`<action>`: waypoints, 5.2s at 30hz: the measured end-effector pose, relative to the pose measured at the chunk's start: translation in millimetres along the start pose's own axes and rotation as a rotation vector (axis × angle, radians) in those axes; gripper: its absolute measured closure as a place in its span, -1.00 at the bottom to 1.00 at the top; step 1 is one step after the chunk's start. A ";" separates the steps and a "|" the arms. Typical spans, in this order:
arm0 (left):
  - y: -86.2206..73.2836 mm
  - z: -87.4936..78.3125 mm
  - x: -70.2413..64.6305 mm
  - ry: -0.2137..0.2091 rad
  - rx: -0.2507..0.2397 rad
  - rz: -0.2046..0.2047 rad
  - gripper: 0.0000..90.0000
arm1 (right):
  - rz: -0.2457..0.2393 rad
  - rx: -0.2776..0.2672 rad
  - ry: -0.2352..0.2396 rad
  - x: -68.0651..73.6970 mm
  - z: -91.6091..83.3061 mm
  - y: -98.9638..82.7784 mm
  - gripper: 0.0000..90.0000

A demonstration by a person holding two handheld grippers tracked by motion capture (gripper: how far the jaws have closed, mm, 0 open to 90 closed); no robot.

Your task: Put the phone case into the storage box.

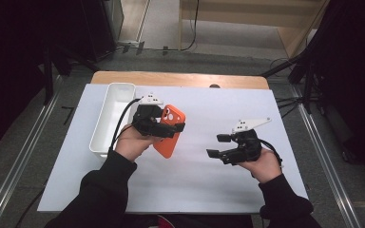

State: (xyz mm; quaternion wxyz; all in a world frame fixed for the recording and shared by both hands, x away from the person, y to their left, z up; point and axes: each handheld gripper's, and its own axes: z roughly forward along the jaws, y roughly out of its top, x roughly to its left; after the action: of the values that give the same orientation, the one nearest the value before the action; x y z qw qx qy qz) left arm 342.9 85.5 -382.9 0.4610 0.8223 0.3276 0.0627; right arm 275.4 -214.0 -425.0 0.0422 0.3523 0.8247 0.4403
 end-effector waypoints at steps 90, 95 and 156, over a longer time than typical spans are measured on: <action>26.3 -80.4 57.8 0.134 -0.120 -0.118 -0.64 | 0.049 0.008 -0.012 1.2 -3.0 -80.4 -0.45; 26.4 -88.0 63.8 0.152 -0.129 -0.131 -0.64 | 0.043 -0.002 -0.015 1.2 -3.8 -80.4 -0.45; 41.1 -78.1 137.0 0.410 -0.144 -0.180 -0.64 | 0.036 -0.025 -0.009 1.6 -6.3 -77.5 -0.45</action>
State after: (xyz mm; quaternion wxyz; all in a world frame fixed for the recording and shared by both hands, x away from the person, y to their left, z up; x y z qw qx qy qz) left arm 437.5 208.5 -333.0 0.4458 0.7250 0.4811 0.2103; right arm 229.7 -245.6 -479.3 0.0422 0.3684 0.8126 0.4497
